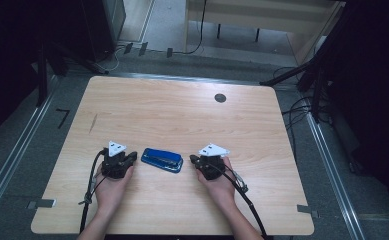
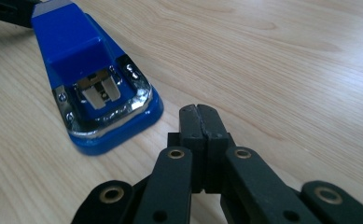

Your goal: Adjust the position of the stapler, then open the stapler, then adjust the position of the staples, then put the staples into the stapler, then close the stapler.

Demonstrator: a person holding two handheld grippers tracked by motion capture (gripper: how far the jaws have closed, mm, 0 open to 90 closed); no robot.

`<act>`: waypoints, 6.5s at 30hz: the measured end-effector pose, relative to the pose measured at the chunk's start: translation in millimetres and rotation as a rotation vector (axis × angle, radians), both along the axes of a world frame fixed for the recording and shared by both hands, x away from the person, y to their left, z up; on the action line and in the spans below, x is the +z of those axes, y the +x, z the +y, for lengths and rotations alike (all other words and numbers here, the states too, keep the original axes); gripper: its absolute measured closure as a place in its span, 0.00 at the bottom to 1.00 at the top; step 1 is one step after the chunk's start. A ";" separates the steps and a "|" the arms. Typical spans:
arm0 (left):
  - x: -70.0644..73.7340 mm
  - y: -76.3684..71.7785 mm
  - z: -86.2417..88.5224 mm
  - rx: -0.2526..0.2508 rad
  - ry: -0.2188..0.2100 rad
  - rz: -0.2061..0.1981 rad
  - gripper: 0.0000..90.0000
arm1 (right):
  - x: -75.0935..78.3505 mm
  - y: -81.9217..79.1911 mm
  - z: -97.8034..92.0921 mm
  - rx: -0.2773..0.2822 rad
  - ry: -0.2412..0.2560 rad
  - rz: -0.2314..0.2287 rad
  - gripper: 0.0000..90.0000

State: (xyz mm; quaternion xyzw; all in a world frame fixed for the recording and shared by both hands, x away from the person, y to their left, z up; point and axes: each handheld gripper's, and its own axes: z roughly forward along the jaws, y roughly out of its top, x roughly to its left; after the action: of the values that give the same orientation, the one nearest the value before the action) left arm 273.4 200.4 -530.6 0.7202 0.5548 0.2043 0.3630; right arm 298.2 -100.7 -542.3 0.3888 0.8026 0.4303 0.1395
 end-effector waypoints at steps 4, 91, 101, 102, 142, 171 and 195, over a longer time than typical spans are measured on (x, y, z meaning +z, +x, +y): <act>-0.3 5.1 -8.6 -0.032 0.019 0.015 1.00 | -0.5 7.5 8.7 0.019 -0.019 0.013 1.00; -1.8 -61.0 -80.4 -0.369 0.009 -0.062 1.00 | 14.4 -80.1 -18.0 0.169 0.080 -0.026 1.00; -1.8 -61.0 -80.5 -0.368 0.010 -0.063 1.00 | 17.6 -80.8 -16.1 0.171 0.062 -0.045 1.00; -1.7 -61.0 -80.5 -0.368 0.011 -0.062 1.00 | 18.5 -80.7 -16.1 0.170 0.067 -0.044 1.00; -1.9 -63.0 -83.3 -0.368 0.035 -0.080 1.00 | 51.1 -74.9 -3.1 0.172 0.126 -0.139 1.00; -1.9 -64.2 -84.6 -0.373 0.049 -0.085 1.00 | 70.1 -65.0 14.3 0.192 0.126 -0.170 1.00; -2.4 -66.6 -89.9 -0.371 0.094 -0.115 1.00 | 78.0 -57.9 25.9 0.204 0.115 -0.189 1.00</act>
State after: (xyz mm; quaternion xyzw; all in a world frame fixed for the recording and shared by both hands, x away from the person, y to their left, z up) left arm 206.8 110.6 -533.0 0.8135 0.3808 0.2002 0.3913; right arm 240.3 -74.8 -464.3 0.2706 0.7953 0.5221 0.1474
